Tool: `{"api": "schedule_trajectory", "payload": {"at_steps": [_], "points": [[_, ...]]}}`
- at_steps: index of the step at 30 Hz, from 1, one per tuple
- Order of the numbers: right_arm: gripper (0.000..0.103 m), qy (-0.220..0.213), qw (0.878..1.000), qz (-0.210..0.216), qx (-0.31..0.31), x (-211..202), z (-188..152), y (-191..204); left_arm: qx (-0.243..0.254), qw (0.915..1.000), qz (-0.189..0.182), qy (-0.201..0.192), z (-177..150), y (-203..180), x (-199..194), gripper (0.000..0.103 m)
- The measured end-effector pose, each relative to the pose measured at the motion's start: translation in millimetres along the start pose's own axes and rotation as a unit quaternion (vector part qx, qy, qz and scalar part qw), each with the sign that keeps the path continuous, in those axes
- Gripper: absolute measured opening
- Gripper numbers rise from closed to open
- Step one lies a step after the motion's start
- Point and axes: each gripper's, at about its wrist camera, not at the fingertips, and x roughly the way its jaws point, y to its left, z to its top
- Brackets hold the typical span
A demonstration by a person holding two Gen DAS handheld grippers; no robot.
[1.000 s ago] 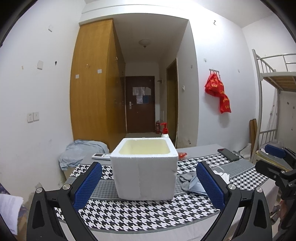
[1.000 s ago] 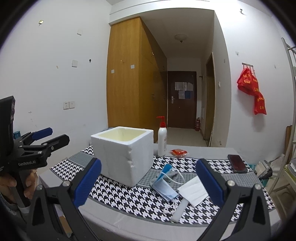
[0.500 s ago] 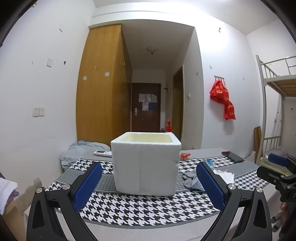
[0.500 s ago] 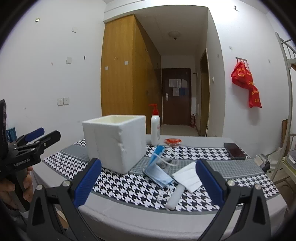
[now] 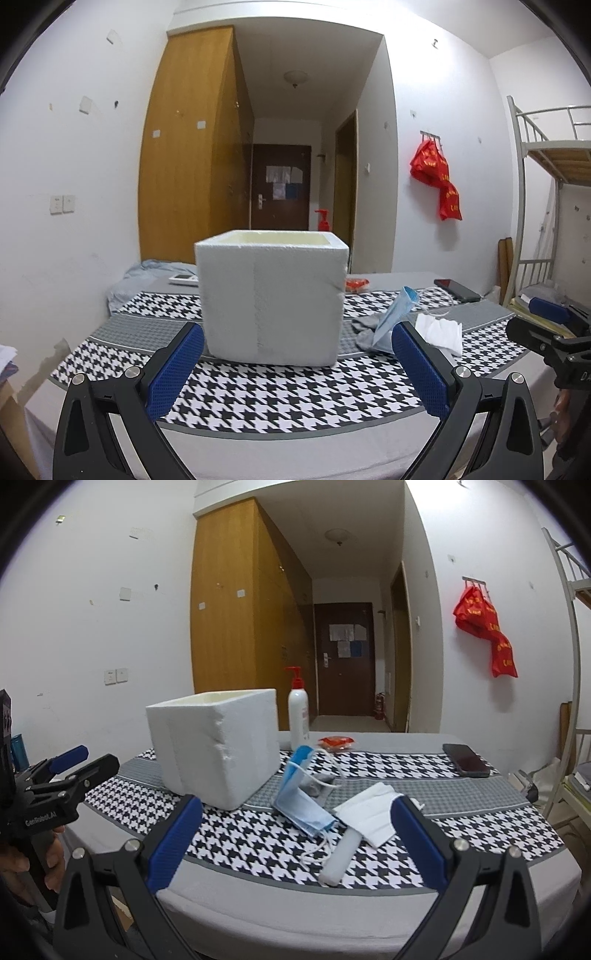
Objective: Organize soft objects
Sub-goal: 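Withdraw the left tool from the box toward the blue face mask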
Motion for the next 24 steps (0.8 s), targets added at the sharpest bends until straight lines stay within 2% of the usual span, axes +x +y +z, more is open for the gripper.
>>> {"api": "schedule_trajectory", "payload": {"at_steps": [15,24], "points": [[0.103,0.011,0.998,-0.060,0.021,-4.8,-3.2,-44.4,0.031,0.9953,-0.087,0.029,3.2,-53.8,46.1,0.102],[0.103,0.026,0.996,-0.076,0.035,5.2,-6.8,-62.5,0.048,0.9904,-0.118,0.054,2.5,-73.9,69.7,0.102]]}}
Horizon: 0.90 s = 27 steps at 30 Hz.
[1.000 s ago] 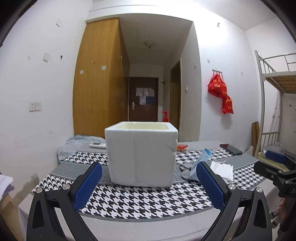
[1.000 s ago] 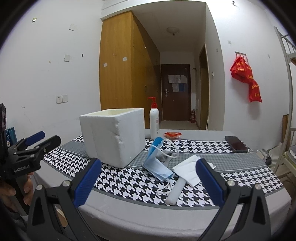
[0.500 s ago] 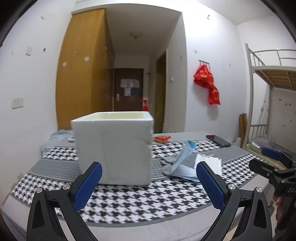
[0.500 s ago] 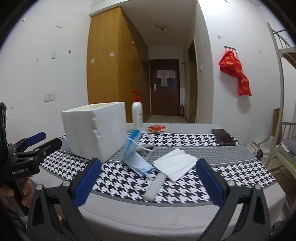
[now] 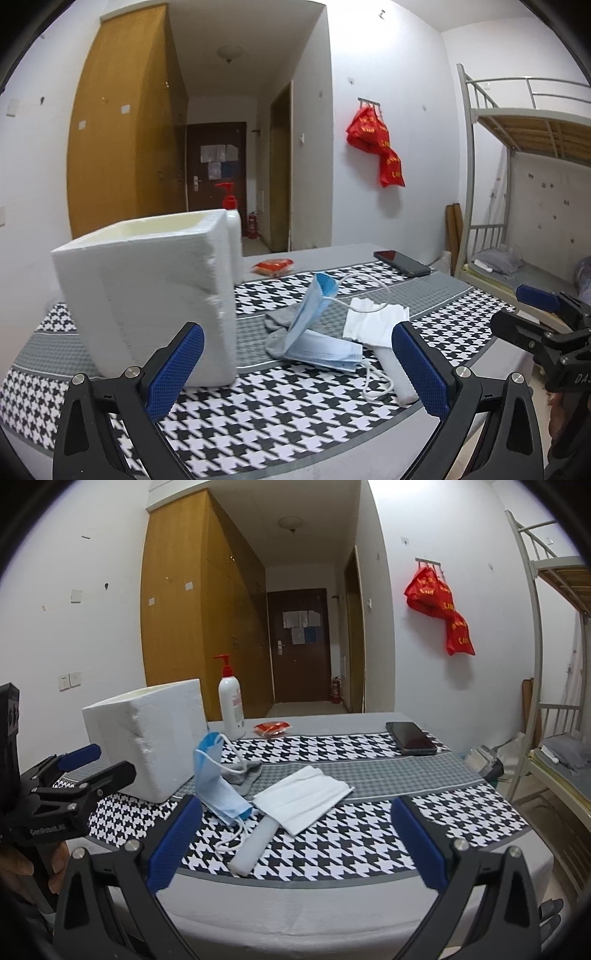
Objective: Organize soft objects
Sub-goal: 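Withdraw the left tool from the box toward the blue face mask, then grasp the blue face mask with the left gripper and lift it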
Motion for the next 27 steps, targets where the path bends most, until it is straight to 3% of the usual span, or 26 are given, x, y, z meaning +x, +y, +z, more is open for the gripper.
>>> {"api": "schedule_trajectory", "payload": {"at_steps": [10,19,27], "points": [[0.103,0.019,1.000,-0.001,0.012,17.0,-0.9,-12.6,0.017,0.9990,-0.023,0.035,3.9,-8.3,32.6,0.100],[0.103,0.043,0.999,0.007,0.011,44.1,-2.5,-16.6,0.009,0.9955,-0.022,0.092,3.9,-2.8,65.2,0.090],[0.103,0.047,0.999,0.012,0.021,56.4,-3.2,-27.7,0.018,0.9919,-0.019,0.124,7.6,-8.8,91.0,0.074]]}}
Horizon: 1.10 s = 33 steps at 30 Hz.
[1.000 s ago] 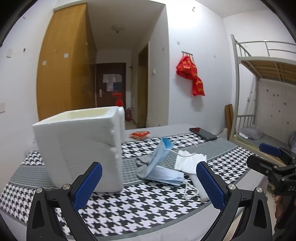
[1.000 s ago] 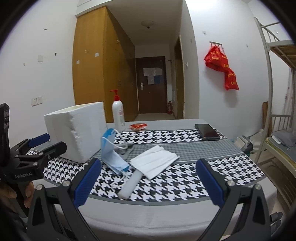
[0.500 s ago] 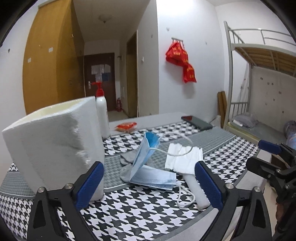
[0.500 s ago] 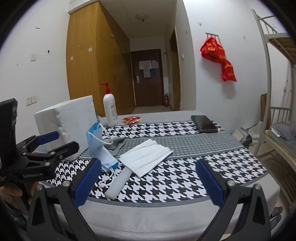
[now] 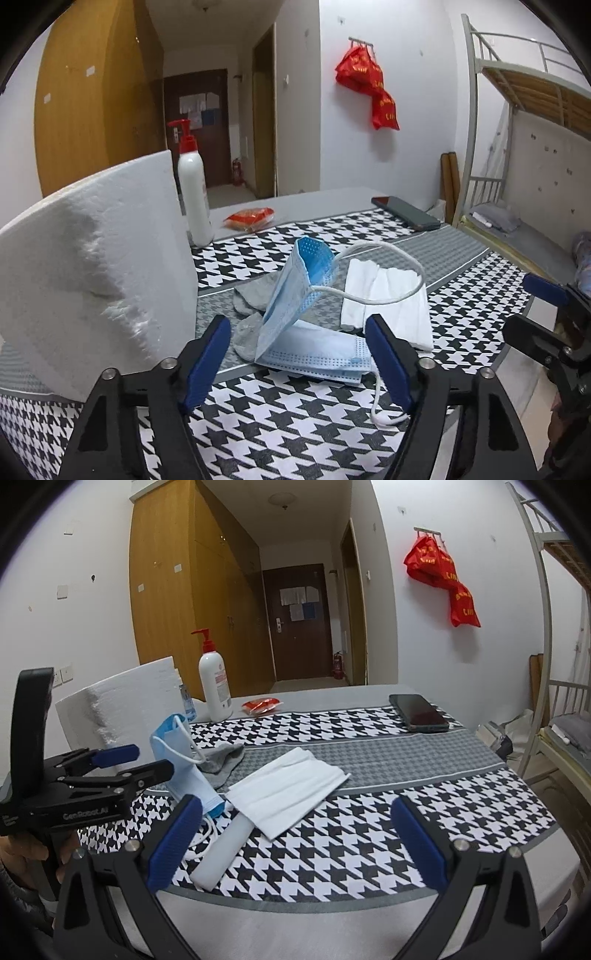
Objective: Organize soft objects
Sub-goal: 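Grasp the blue face mask with the left gripper and lift it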
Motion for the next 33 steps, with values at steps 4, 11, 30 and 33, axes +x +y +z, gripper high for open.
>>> {"api": "schedule_trajectory", "payload": {"at_steps": [4,11,30,33], "points": [[0.103,0.003,1.000,-0.001,0.006,4.3,0.1,-6.5,0.000,0.9999,0.004,0.016,4.3,0.3,11.4,0.066],[0.103,0.008,1.000,-0.001,0.009,10.8,0.7,-10.7,0.006,0.9990,0.009,0.043,8.7,-0.5,30.1,0.057],[0.103,0.031,0.999,0.008,0.000,31.8,10.1,-7.8,-0.012,0.9974,-0.016,0.070,7.3,14.0,39.7,0.006],[0.103,0.040,0.999,0.012,0.000,37.0,11.9,-5.6,-0.011,0.9980,-0.018,0.059,5.4,15.7,29.7,0.007]]}}
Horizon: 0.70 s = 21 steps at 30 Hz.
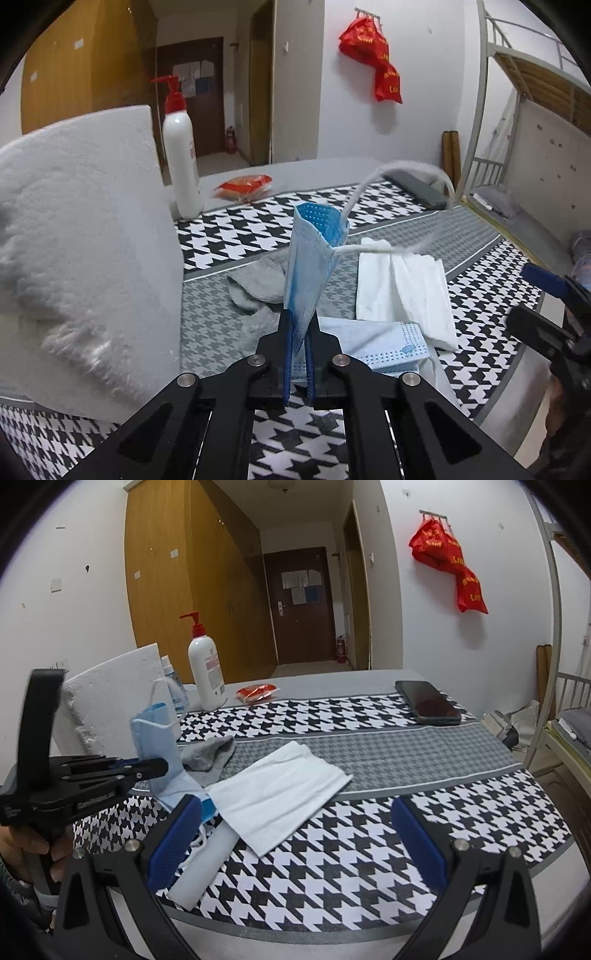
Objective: Organize soft objects
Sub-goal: 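Grasp the blue face mask with the left gripper and lift it, then grasp the white folded cloth with the right gripper while the left gripper holds the mask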
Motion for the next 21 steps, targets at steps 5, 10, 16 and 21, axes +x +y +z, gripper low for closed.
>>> {"api": "schedule_trajectory", "payload": {"at_steps": [5,10,16,21], "points": [[0.103,0.021,1.000,0.009,-0.003,11.4,3.8,6.7,-0.007,0.9998,-0.002,-0.016,-3.3,8.5,-15.4,0.006],[0.103,0.042,0.999,0.017,0.004,22.7,9.7,12.0,-0.003,0.9997,-0.002,-0.025,-11.1,13.1,-27.7,0.006],[0.103,0.076,0.997,0.016,0.003,41.1,17.2,18.5,-0.002,0.9996,-0.004,-0.028,-17.4,18.1,-29.7,0.007],[0.103,0.105,0.994,0.000,-0.009,57.2,18.5,22.3,-0.008,0.9996,-0.004,-0.028,-20.5,23.3,-30.1,0.006]]}}
